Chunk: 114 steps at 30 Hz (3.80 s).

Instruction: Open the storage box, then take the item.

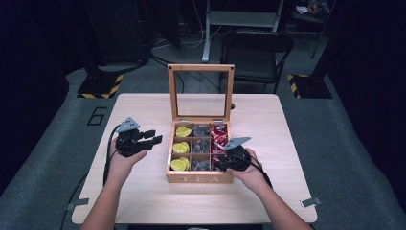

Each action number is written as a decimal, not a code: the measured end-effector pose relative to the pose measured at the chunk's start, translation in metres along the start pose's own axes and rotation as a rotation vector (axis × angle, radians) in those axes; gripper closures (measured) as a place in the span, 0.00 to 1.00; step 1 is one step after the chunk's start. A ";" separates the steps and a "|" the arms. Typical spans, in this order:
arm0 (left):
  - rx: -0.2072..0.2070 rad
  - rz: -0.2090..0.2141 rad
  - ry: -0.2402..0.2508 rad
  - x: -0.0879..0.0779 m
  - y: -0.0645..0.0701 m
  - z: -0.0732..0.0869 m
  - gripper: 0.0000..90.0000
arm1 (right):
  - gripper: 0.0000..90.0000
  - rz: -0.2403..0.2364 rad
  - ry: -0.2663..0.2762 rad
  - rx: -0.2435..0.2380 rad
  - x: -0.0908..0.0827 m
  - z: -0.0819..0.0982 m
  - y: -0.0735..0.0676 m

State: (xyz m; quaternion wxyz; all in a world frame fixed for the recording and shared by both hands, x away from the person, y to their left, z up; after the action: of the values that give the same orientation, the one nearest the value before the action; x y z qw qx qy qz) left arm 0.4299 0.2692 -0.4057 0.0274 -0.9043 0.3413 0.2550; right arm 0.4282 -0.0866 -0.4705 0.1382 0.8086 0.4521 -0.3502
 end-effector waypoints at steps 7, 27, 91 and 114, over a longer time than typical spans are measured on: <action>0.001 -0.006 -0.006 0.000 0.000 0.002 0.62 | 0.82 -0.019 0.007 -0.023 -0.002 0.000 -0.003; -0.001 -0.006 -0.006 0.000 0.002 0.005 0.61 | 0.85 -0.012 0.046 -0.029 -0.017 -0.008 0.002; -0.020 -0.010 -0.009 0.000 0.000 0.010 0.60 | 0.85 0.149 0.189 0.056 -0.097 -0.013 0.047; -0.027 -0.013 -0.015 0.001 -0.001 0.011 0.60 | 0.85 0.233 0.150 0.103 -0.097 0.019 0.066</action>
State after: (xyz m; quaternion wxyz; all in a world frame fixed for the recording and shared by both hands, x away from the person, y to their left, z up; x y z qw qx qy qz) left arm 0.4263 0.2723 -0.4161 0.0195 -0.9048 0.3318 0.2661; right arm 0.4412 -0.1950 -0.4234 0.1023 0.8856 0.3455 -0.2932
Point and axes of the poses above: each handheld gripper's, and its own axes: x roughly forward along the jaws, z roughly out of its underside, y roughly to its right, the point moved 1 cm from there along x, roughly forward along the jaws, and after that the axes turned 1 degree about -z, right-handed, at the moved point
